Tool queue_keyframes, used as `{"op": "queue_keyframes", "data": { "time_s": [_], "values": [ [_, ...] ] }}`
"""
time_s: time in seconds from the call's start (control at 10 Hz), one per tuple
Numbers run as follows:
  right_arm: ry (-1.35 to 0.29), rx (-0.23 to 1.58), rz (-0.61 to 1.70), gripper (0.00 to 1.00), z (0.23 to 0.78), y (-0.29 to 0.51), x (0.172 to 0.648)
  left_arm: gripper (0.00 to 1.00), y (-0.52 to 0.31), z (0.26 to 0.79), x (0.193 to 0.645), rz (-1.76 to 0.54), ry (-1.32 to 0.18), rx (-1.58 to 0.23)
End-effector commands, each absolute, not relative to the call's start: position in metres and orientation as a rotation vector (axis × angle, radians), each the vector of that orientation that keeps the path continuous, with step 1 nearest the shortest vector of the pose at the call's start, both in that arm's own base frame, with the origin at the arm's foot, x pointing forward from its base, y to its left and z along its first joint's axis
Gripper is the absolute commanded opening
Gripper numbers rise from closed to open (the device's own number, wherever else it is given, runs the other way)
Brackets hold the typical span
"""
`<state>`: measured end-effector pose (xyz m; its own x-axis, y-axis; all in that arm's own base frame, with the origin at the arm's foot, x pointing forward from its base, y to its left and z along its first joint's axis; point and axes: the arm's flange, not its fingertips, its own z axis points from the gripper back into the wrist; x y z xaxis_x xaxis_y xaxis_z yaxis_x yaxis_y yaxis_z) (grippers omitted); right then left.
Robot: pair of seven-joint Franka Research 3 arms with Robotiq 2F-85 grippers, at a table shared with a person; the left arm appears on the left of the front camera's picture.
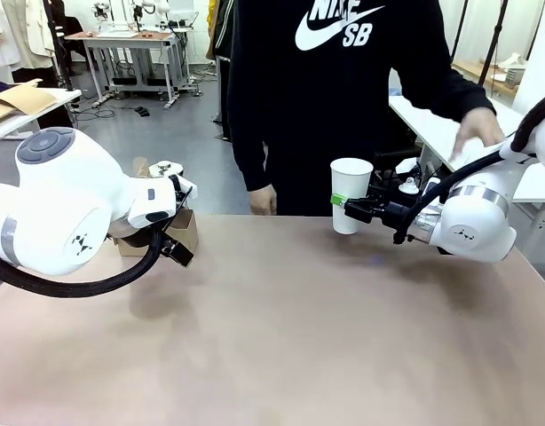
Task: Pour a drink into a cup and package it in a carrier.
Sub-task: When a person places the Paper Cup Lid on the 600 ml Paper Cup , lift the 600 ml Paper Cup.
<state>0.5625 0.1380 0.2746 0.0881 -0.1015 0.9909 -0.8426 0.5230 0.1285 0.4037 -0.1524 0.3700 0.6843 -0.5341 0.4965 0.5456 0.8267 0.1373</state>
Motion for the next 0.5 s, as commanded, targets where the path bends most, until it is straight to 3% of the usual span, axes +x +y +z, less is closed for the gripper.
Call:
{"op": "queue_keyframes", "data": {
  "time_s": [0.0, 0.4],
  "values": [
    [-1.397, 0.880, 0.660, 0.80, 0.2792, 0.1409, 0.5627, 1.00, -0.1518, 0.3703, 0.4036, -0.604, -0.550, -0.025],
    [-1.397, 0.880, 0.660, 0.80, 0.2792, 0.1409, 0.5627, 1.00, -0.1518, 0.3703, 0.4036, -0.604, -0.550, -0.025]
  ]
}}
